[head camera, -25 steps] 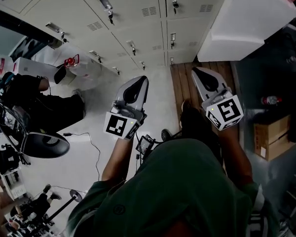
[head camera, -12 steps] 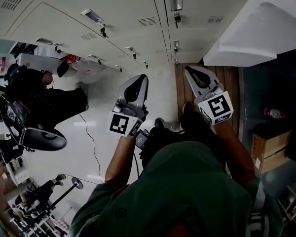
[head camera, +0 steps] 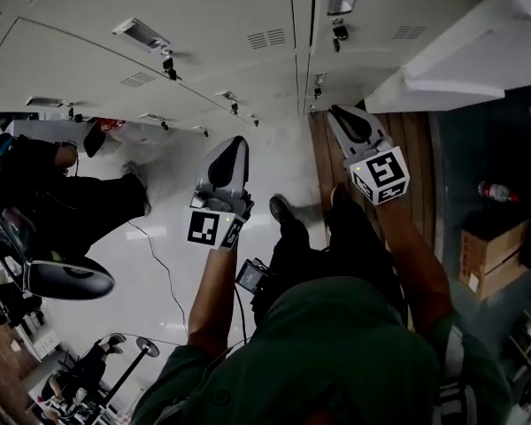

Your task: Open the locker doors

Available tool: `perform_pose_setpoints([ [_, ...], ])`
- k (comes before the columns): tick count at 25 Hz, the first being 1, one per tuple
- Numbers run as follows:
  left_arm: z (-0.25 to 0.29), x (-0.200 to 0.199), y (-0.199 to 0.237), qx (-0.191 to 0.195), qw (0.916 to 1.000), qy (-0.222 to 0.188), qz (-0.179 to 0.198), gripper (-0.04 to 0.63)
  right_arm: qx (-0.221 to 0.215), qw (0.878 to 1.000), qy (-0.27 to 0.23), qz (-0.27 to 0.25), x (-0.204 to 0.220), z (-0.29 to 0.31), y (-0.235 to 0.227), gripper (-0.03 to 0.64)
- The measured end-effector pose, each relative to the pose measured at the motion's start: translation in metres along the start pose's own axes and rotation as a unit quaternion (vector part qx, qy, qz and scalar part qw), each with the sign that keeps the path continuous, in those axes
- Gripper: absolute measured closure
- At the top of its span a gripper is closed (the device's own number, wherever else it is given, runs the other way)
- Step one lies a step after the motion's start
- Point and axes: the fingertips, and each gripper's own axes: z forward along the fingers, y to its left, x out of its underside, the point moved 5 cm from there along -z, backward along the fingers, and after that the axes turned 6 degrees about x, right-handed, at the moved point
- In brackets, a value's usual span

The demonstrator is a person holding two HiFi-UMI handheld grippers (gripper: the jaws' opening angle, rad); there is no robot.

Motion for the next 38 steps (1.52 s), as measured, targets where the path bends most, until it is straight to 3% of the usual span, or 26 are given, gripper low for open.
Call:
perform_pose_setpoints([
  [9, -0.015, 0.059, 0.051, 0.008, 0.9996, 0.026, 0.002, 0.594, 0.07, 0.996, 0.046, 0.027, 0.096, 0.084, -0.035, 0.608],
  [11, -0.017, 0.071, 0.058, 0.009, 0.9992, 0.038, 0.0, 0.594, 0.08, 0.994, 0.058, 0.037, 0.116, 0.102, -0.044, 0.524],
  [18, -0.016, 0.097, 0.074, 0.006, 0.9981, 0.057, -0.024, 0.594, 0.098, 0.989, 0.102, 0.049, 0.165, 0.155, -0.067, 0.514],
  [28, -0.02, 0.114, 0.088, 0.0, 0.9978, 0.053, -0.038, 0.594, 0.123, 0.985, 0.108, 0.048, 0.179, 0.188, -0.074, 0.513],
  [38, -0.019, 0.123, 0.084, 0.004, 0.9969, 0.067, -0.041, 0.594, 0.131, 0.984, 0.116, 0.024, 0.193, 0.128, -0.046, 0.52],
])
